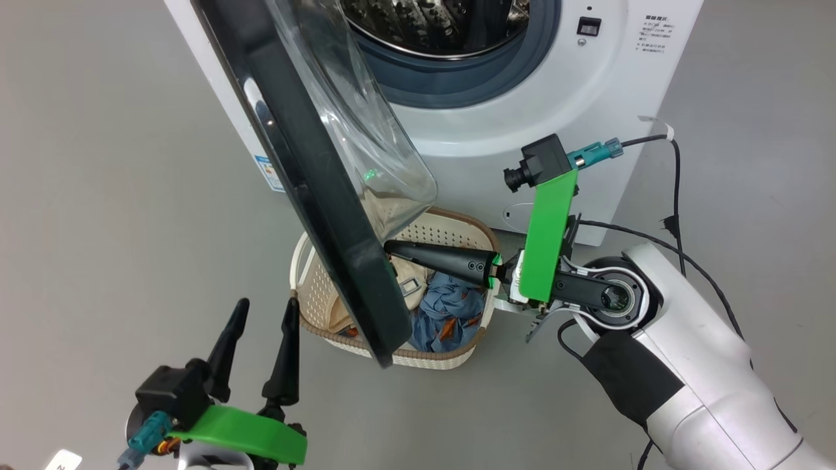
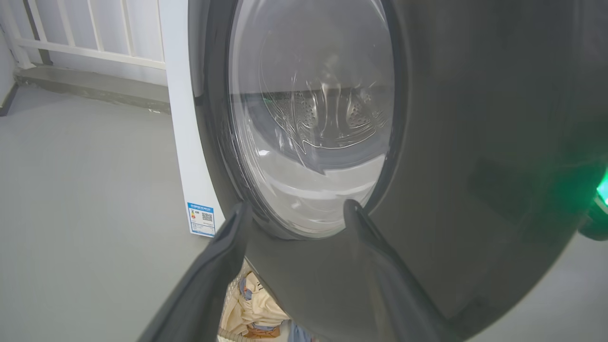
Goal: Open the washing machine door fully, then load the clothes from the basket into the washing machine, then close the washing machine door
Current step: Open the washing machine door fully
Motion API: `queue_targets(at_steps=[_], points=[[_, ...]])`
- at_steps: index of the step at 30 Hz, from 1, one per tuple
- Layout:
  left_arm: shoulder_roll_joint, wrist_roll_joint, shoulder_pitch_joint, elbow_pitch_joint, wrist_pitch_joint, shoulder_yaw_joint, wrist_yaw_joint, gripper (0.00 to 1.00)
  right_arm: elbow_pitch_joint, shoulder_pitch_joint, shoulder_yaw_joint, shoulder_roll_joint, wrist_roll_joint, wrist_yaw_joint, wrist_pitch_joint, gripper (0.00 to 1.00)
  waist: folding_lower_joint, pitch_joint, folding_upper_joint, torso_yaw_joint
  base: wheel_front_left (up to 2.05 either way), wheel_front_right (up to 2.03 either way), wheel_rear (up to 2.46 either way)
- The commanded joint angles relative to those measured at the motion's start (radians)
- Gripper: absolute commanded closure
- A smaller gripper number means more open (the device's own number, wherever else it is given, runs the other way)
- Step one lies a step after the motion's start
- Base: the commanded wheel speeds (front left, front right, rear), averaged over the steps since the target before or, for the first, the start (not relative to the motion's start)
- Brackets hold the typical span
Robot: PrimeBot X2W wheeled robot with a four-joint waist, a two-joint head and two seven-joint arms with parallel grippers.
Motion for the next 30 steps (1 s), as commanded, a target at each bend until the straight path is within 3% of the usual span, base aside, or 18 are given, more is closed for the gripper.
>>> queue_targets(at_steps=[1, 10, 12, 15, 16, 20, 30], points=[[0.020, 0.016, -0.001, -0.018, -0.006, 0.034, -0.002, 0.00, -0.027, 0.021, 0.000, 0.030, 0.005, 0.002, -0.004, 1.00, 0.0000, -0.005, 0.0000, -0.003, 0.00, 0.00, 0.00], [0.047, -0.059, -0.011, 0.020, -0.006, -0.005, -0.002, 0.00, -0.018, 0.063, -0.017, -0.004, -0.045, 0.002, -0.081, 0.97, 0.0000, -0.037, 0.0000, -0.033, 0.00, 0.00, 0.00], [0.054, -0.068, -0.013, 0.026, -0.006, -0.001, -0.002, 0.00, -0.014, 0.077, -0.019, -0.017, -0.056, 0.002, -0.105, 0.69, 0.0000, -0.041, 0.0000, -0.045, 0.00, 0.00, 0.00], [0.062, -0.074, -0.011, 0.030, -0.006, 0.007, -0.002, 0.00, -0.011, 0.103, -0.026, -0.037, -0.061, 0.002, -0.137, 0.46, 0.0000, -0.047, 0.0000, -0.062, 0.00, 0.00, 0.00], [0.064, -0.075, -0.009, 0.030, -0.006, 0.010, -0.002, 0.00, -0.011, 0.112, -0.027, -0.045, -0.063, 0.002, -0.147, 0.25, 0.0000, -0.049, 0.0000, -0.068, 0.00, 0.00, 0.00], [0.072, -0.077, -0.003, 0.036, -0.006, 0.018, -0.002, 0.00, -0.024, 0.154, -0.033, -0.083, -0.072, 0.002, -0.192, 0.00, 0.0000, -0.064, 0.0000, -0.087, 0.00, 0.00, 0.00], [0.078, -0.071, 0.020, 0.037, -0.006, 0.048, -0.002, 0.00, -0.049, 0.251, -0.034, -0.169, -0.111, 0.002, -0.324, 0.00, 0.0000, -0.094, 0.0000, -0.135, 0.00, 0.00, 0.00]])
